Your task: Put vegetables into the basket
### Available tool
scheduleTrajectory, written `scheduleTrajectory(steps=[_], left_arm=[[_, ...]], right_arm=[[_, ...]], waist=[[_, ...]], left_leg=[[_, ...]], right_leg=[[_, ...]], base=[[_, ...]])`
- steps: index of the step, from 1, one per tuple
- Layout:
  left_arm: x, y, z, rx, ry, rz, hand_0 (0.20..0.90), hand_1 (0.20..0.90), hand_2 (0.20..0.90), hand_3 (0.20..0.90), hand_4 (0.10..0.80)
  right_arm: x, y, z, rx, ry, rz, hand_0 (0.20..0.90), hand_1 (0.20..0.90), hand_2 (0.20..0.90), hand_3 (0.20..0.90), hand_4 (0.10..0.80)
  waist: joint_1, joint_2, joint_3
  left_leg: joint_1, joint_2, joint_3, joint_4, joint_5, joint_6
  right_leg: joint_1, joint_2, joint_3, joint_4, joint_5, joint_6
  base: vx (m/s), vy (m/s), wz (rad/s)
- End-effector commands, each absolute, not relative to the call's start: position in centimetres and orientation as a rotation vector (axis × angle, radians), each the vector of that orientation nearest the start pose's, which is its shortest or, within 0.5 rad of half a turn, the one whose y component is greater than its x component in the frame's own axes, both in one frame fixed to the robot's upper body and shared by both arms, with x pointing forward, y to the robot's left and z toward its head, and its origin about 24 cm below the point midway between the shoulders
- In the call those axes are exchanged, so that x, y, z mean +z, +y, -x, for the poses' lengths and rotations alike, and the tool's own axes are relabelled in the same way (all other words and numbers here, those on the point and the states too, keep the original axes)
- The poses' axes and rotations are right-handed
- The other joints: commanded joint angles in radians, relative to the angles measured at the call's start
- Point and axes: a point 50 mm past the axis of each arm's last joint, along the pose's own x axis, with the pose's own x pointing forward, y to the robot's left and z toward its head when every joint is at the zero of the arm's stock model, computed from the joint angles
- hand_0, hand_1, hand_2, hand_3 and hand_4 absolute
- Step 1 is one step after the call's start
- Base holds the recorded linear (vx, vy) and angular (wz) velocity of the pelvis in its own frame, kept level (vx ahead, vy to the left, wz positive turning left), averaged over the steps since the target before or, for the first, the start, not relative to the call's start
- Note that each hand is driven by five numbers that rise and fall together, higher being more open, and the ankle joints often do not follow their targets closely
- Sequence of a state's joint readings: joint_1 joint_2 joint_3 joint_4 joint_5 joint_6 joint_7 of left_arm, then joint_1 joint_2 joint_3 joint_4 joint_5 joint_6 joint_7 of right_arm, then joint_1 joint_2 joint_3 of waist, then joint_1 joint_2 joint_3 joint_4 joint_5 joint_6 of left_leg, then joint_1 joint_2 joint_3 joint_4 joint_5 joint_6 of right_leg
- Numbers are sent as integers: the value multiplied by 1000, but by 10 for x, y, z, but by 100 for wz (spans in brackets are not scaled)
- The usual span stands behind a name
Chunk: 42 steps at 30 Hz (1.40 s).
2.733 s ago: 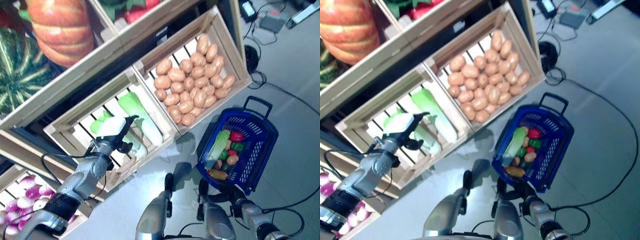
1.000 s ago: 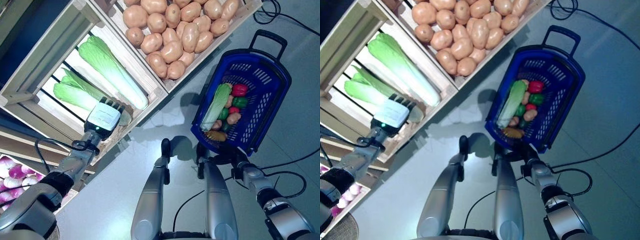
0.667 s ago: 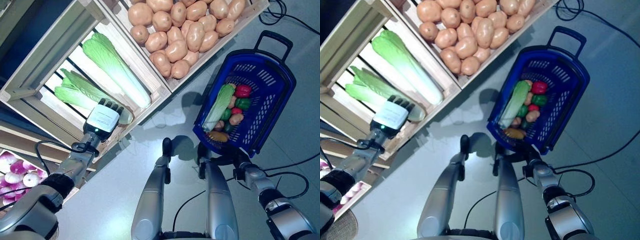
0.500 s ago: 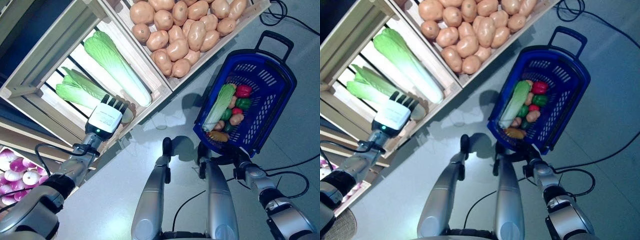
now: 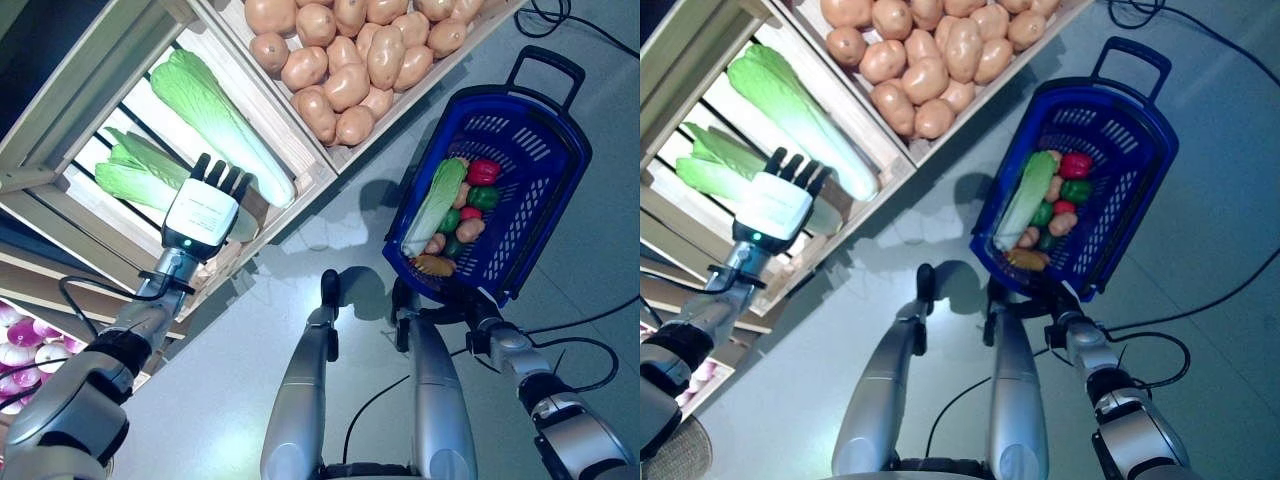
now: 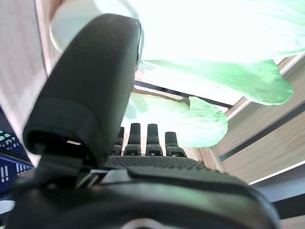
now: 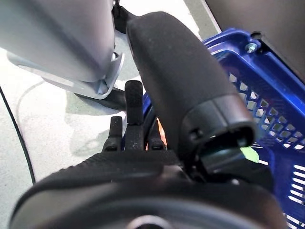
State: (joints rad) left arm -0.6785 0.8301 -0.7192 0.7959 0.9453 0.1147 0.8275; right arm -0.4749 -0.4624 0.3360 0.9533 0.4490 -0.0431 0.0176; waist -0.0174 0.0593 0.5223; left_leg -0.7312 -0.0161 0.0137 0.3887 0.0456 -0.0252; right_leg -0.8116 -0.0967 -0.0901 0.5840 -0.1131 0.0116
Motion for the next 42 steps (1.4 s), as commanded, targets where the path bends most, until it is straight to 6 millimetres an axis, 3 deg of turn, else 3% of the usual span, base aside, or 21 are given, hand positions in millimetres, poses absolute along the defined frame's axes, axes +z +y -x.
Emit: scheduleTrajectory(steps=[1,8,19,28,35,42], left_arm=[[150,298,-340,589,-522,-1998,900,900,900,900,800],[142,306,-343,611,-378,-1974,900,900,900,900,800],[112,310,-342,552,-139,-1900,900,900,900,900,800],[107,311,-342,519,-84,-1899,900,900,900,900,800],[83,312,-331,449,-23,-1915,900,900,900,900,800],[84,310,-324,539,-159,-1891,900,900,900,900,800]], right_arm=[[-14,-254,-302,-62,443,201,900,900,900,900,800],[-13,-253,-303,-66,436,200,900,900,900,900,800],[-4,-248,-310,-53,398,193,900,900,900,900,800],[0,-254,-311,-71,382,188,900,900,900,900,800],[1,-256,-310,-72,378,188,900,900,900,900,800],[-1,-257,-308,-79,372,173,900,900,900,900,800]], waist=[[-7,-4,-2],[-11,-13,-2],[-12,-18,-2],[-9,-16,-2],[-4,-10,-2],[1,-8,-2]], left_leg=[[-45,-9,21,54,-49,-17],[-67,-8,18,58,-46,-16],[-92,-15,9,53,-43,-20],[-97,-20,8,54,-42,-21],[-90,-23,11,36,-37,-23],[-85,-28,8,37,-41,-22]], right_leg=[[13,31,7,-41,39,23],[-9,41,11,-42,44,26],[-35,47,13,-50,48,28],[-38,42,5,-51,51,32],[-30,34,0,-76,61,35],[-24,31,-6,-79,59,33]], base=[[-6,2,4],[-1,0,0],[0,0,0],[0,0,0],[0,0,0],[-1,0,0]])
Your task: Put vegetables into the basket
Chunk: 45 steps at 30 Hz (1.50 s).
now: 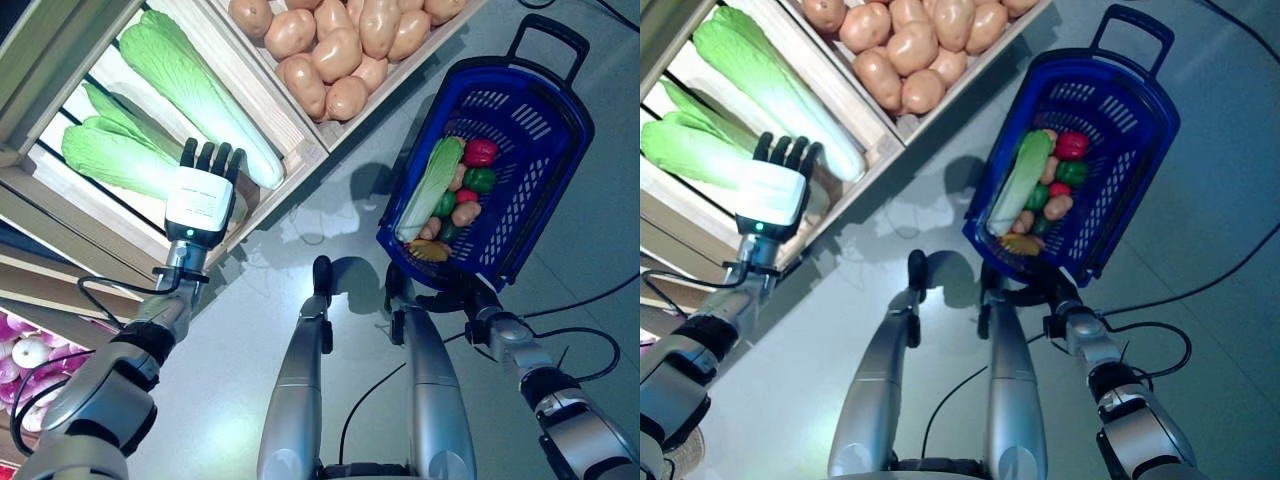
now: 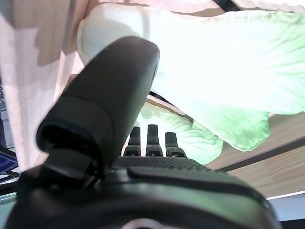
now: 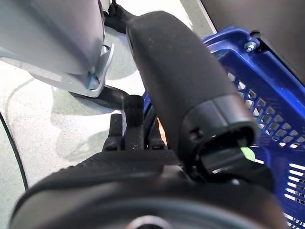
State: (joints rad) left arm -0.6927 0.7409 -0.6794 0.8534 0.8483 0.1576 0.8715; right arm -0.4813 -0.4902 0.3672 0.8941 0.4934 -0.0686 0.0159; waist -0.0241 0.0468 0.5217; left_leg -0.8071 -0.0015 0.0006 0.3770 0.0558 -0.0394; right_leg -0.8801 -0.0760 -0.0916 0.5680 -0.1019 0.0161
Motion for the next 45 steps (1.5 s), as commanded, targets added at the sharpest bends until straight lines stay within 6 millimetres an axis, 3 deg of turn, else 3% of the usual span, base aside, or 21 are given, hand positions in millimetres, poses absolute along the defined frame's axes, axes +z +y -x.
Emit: scheduleTrajectory(steps=[1,5,9,15,31,45], left_arm=[[85,309,-323,559,-192,-1883,900,900,900,900,800],[97,300,-321,588,-412,-1859,900,900,900,900,800],[104,295,-320,572,-467,-1841,900,900,900,900,800],[93,290,-312,525,-460,-1869,900,900,900,900,800],[89,301,-302,540,-430,-1885,900,900,900,900,800],[74,309,-295,563,-293,-1934,900,900,900,900,800]], right_arm=[[-1,-257,-308,-80,372,170,900,900,900,900,800],[-5,-257,-304,-94,378,165,900,900,900,900,800],[-6,-259,-300,-100,373,158,900,900,900,900,800],[-8,-257,-297,-99,372,153,900,900,900,900,800],[-9,-267,-295,-123,383,151,900,900,900,900,800],[-6,-270,-296,-117,380,158,900,900,900,900,800]], waist=[[9,4,-2],[18,7,-2],[25,14,-2],[30,18,-2],[35,31,-2],[32,44,-2]], left_leg=[[-8,-43,21,50,-52,-8],[-8,-45,19,53,-54,-9],[-7,-50,18,54,-58,-8],[-8,-49,18,53,-59,-8],[0,-51,23,49,-57,-6],[4,-51,31,45,-53,-6]], right_leg=[[45,9,-6,-63,48,28],[46,0,-13,-62,48,28],[50,-7,-20,-63,45,28],[50,-9,-25,-64,45,28],[54,-13,-29,-64,44,28],[53,-15,-25,-61,42,25]], base=[[0,0,0],[7,-13,1],[7,-5,10],[5,-6,6],[0,0,0],[0,8,0]])
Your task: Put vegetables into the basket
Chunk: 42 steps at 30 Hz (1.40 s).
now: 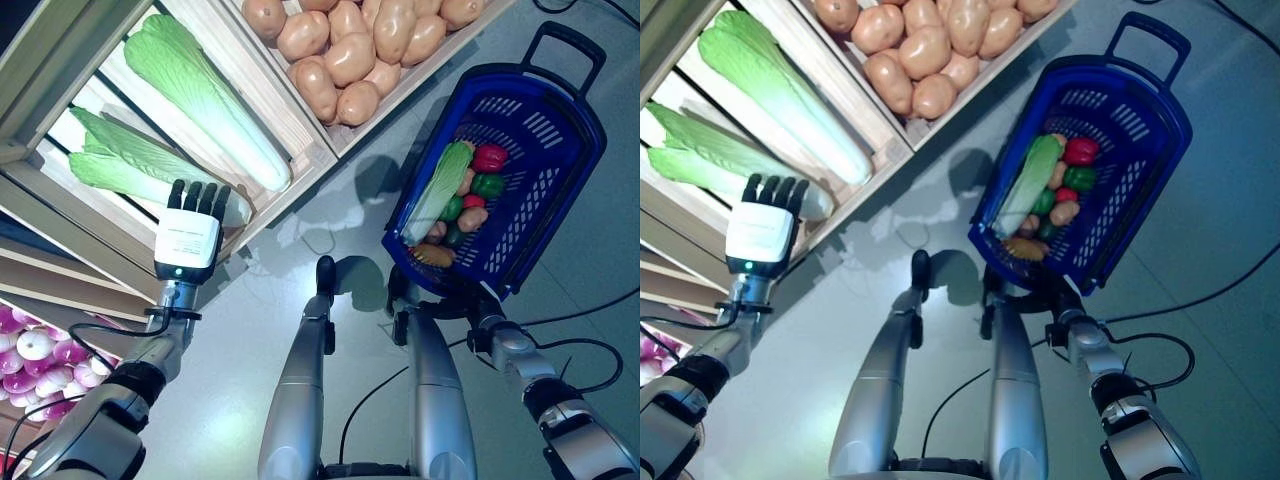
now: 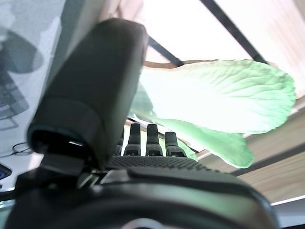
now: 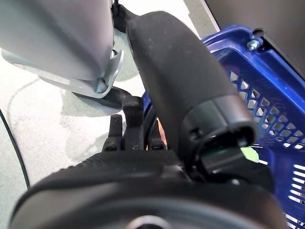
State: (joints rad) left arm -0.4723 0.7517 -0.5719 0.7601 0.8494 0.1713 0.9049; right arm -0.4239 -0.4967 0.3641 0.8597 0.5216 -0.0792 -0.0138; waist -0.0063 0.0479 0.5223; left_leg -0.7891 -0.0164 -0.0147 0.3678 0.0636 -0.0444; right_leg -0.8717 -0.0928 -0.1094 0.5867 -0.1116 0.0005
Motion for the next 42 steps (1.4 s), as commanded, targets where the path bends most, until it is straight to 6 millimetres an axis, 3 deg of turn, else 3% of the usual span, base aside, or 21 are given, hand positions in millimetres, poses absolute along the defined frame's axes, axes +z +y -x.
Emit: scheduleTrajectory(steps=[1,17,29,30,31,32,34,42], left_arm=[[75,309,-296,566,-291,-1944,900,900,900,900,800],[112,306,-334,524,-292,-2140,900,900,900,900,800],[113,310,-338,591,-165,-2092,900,900,900,900,800],[112,310,-338,595,-159,-2087,855,855,855,855,770],[112,311,-339,597,-144,-2078,698,698,698,698,665],[112,311,-339,597,-144,-2078,698,698,698,698,665],[111,312,-340,601,-108,-2059,300,300,300,300,400],[108,315,-339,662,-48,-1977,300,300,300,300,400]], right_arm=[[-6,-270,-297,-118,379,157,900,900,900,900,800],[1,-268,-308,-102,388,175,900,900,900,900,800],[3,-263,-313,-82,377,185,900,900,900,900,800],[3,-263,-313,-82,376,185,900,900,900,900,800],[4,-262,-314,-81,375,184,900,900,900,900,800],[4,-262,-314,-81,375,184,900,900,900,900,800],[5,-260,-316,-79,370,182,900,900,900,900,800],[6,-256,-318,-80,360,174,900,900,900,900,800]], waist=[[14,42,-2],[-22,25,-2],[-33,17,-2],[-33,16,-2],[-33,15,-2],[-33,15,-2],[-34,10,-2],[-31,1,-2]], left_leg=[[-15,-35,47,54,-61,-1],[-45,-20,61,75,-57,0],[-65,-17,62,81,-59,1],[-66,-17,62,82,-59,1],[-66,-17,61,82,-60,2],[-66,-17,61,82,-60,2],[-68,-16,59,81,-60,2],[-74,-18,51,83,-59,3]], right_leg=[[43,3,-7,-79,52,41],[9,17,14,-56,63,45],[-12,28,31,-53,65,45],[-13,28,31,-52,65,45],[-14,29,30,-51,65,46],[-14,29,30,-51,65,46],[-15,31,31,-55,66,46],[-20,41,31,-50,64,44]], base=[[0,0,0],[5,7,-2],[6,14,-1],[0,0,0],[0,0,0],[0,0,0],[-1,-5,-2],[-2,-4,-2]])
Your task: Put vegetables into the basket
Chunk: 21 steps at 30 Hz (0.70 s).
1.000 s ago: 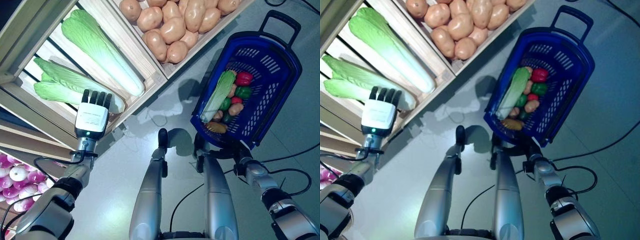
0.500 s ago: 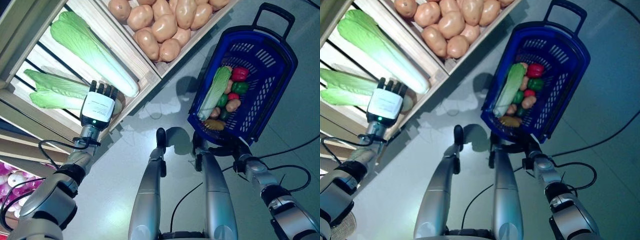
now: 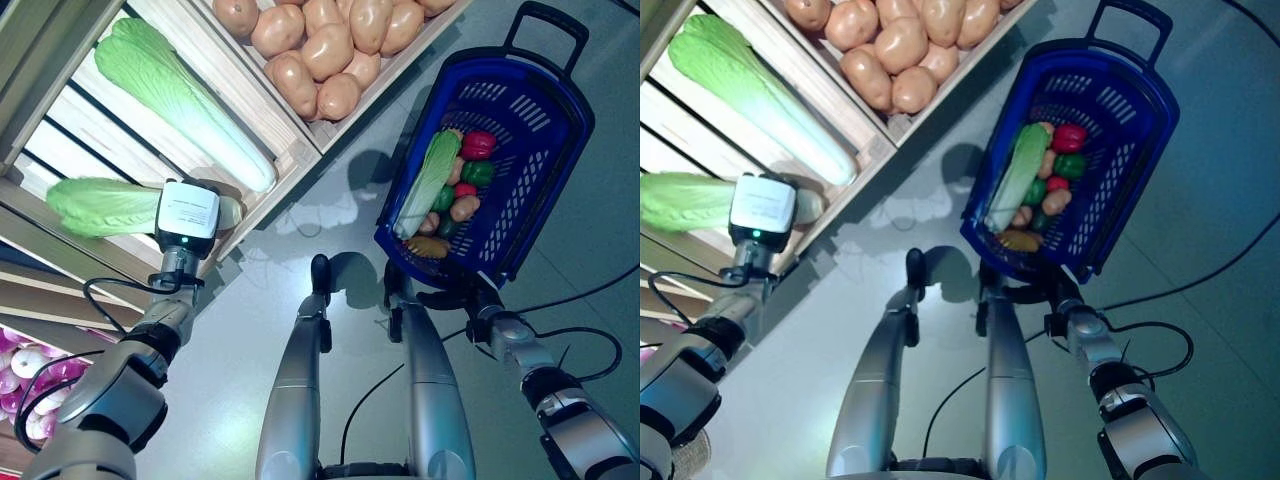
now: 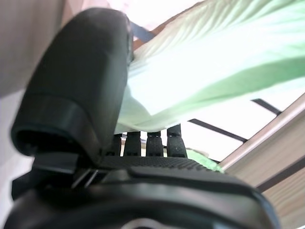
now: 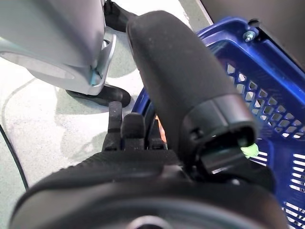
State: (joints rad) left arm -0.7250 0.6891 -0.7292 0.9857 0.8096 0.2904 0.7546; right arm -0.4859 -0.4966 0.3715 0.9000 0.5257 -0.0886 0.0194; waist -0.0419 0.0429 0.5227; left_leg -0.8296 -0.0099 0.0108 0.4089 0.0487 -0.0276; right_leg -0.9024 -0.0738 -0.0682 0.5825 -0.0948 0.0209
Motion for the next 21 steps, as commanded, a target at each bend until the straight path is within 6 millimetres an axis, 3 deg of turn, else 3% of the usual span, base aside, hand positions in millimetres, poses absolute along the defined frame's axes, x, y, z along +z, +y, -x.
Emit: scheduleTrajectory(steps=[1,10,21], left_arm=[[109,316,-339,670,-41,-1968,300,300,300,300,400],[114,323,-337,740,-27,-1903,300,300,300,300,400],[129,304,-339,807,-306,-1544,300,300,300,300,400]], right_arm=[[6,-256,-318,-81,360,172,900,900,900,900,800],[7,-256,-319,-80,353,165,900,900,900,900,800],[-9,-244,-308,-88,377,123,900,900,900,900,800]], waist=[[5,5,-3],[8,-1,-3],[21,-13,-3]], left_leg=[[-32,-25,25,42,-44,-13],[-14,-26,17,39,-47,-14],[94,-35,4,-15,-40,-21]], right_leg=[[12,22,-11,-46,46,23],[29,26,-11,-46,41,23],[152,15,-30,-118,49,29]], base=[[0,0,0],[0,0,0],[0,-42,0]])
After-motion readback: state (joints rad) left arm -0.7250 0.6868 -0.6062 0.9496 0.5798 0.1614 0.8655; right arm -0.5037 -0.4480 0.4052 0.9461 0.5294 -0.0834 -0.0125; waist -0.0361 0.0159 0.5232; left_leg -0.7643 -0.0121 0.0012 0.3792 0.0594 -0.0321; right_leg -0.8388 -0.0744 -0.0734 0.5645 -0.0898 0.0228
